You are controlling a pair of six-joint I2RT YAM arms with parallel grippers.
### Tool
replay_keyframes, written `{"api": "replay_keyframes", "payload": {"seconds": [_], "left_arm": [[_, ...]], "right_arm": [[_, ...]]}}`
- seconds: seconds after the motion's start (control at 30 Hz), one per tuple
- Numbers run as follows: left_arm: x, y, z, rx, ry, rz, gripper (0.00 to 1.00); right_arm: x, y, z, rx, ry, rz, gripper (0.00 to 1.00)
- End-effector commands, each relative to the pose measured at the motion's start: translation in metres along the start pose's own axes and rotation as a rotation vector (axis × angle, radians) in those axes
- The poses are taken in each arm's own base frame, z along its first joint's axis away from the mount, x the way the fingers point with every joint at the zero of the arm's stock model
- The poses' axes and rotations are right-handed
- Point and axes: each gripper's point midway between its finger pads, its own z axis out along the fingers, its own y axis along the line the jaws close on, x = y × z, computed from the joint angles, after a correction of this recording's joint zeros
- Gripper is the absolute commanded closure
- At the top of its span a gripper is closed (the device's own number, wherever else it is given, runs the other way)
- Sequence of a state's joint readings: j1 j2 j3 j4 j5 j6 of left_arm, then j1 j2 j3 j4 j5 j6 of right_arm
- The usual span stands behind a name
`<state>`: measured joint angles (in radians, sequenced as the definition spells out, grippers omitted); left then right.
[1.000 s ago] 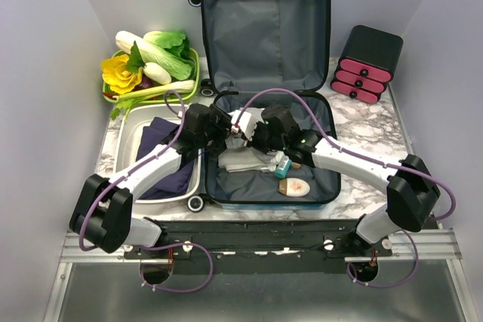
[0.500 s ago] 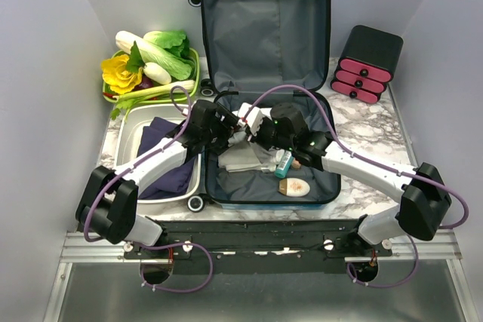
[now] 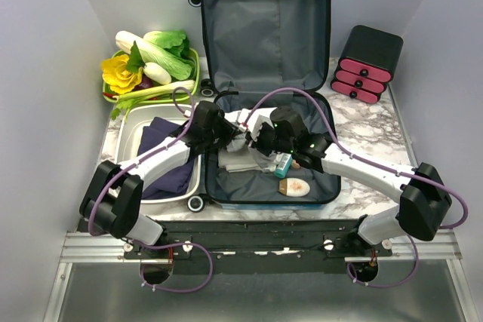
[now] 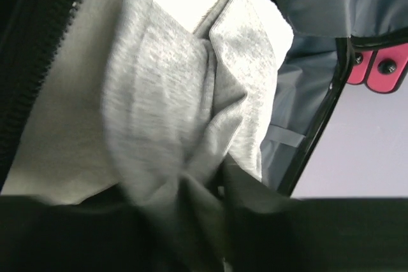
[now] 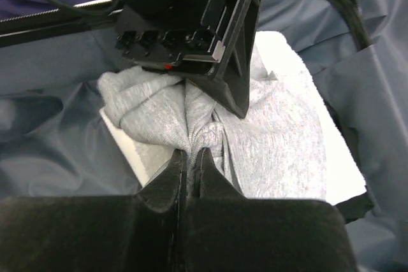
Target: Open, take out, and arrange the luggage
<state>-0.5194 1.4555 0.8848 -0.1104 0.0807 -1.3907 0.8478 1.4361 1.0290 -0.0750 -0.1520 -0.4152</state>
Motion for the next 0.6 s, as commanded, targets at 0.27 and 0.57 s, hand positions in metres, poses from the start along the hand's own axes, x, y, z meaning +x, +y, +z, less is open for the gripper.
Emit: {"api": "replay_keyframes", "payload": {"seconds": [0.27, 0.57], "left_arm": [[-0.01, -0.019, -0.016, 0.075, -0.06, 0.135, 0.9], [-0.014, -0.044, -0.053, 0.136, -0.06, 0.748, 1.0]], "right_arm": [[0.009, 0.019, -0.004, -0.069, 0.002, 0.04, 0.91], [-0.006, 0.025, -0.032, -0.079, -0.034, 0.12, 0.18]]}}
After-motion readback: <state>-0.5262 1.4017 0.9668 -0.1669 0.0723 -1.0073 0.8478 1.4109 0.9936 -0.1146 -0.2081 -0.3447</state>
